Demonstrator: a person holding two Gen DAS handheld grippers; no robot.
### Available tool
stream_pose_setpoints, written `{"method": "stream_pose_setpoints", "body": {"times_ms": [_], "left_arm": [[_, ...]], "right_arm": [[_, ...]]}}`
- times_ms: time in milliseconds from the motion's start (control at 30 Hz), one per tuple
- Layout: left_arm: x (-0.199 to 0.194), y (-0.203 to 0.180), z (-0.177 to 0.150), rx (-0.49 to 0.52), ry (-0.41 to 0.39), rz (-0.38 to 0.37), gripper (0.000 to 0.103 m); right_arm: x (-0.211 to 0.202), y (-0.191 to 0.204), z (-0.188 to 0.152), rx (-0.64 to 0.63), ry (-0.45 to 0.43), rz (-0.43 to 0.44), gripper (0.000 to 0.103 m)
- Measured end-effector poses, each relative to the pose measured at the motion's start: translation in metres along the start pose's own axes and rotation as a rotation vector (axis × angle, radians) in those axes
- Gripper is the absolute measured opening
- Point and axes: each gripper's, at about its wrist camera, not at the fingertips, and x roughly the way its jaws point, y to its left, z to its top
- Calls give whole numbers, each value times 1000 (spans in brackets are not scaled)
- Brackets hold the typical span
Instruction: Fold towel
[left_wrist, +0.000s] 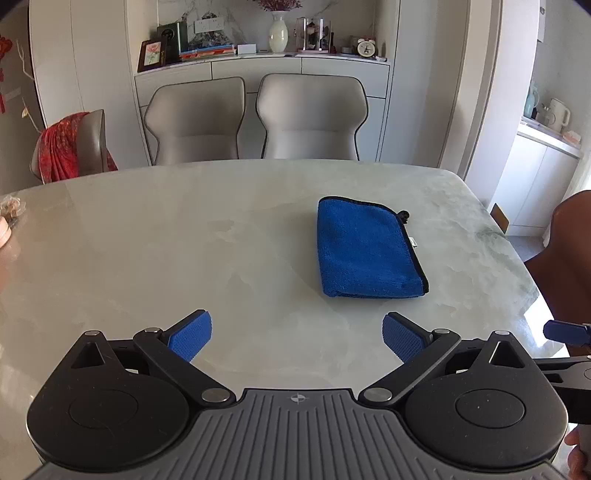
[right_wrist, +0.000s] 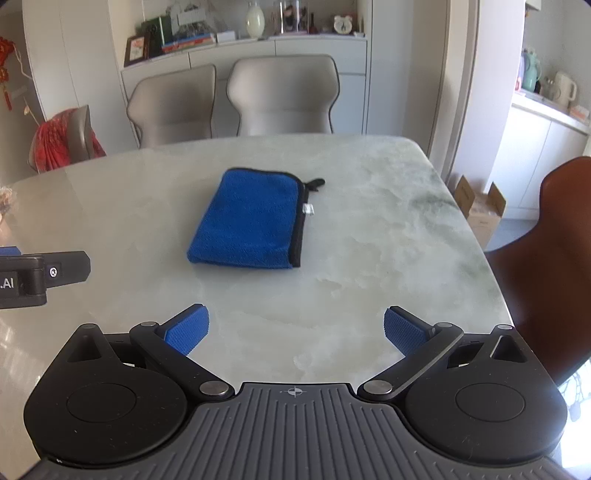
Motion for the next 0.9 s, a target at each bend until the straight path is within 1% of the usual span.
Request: {"method": "stream_pose_setpoints", "body": {"times_ms": [200, 433, 533, 633, 667, 733, 833, 900], "left_arm": [[12, -8, -2, -12, 29, -1, 101], [17, -10, 0, -9, 38, 3, 101], [20, -13, 1, 12, 50, 41, 103], [20, -21, 0, 98, 35, 104, 103], [19, -23, 0, 120, 31, 113, 103], [18, -24, 1, 125, 25, 97, 103], [18, -18, 4, 72, 34, 34, 103], [19, -17, 5, 54, 39, 17, 102]], "right_arm": [[3, -5, 3, -65, 28, 3, 102], [5, -1, 4, -86, 41, -8, 102], [5, 1, 4, -90, 44, -13, 102], [7, -4, 6, -83, 51, -15, 102], [7, -4, 5, -83, 53, -14, 102], [6, -3, 5, -84, 55, -15, 102], [5, -2, 5, -88, 58, -16, 102], [5, -2, 5, -89, 59, -17, 102]]}}
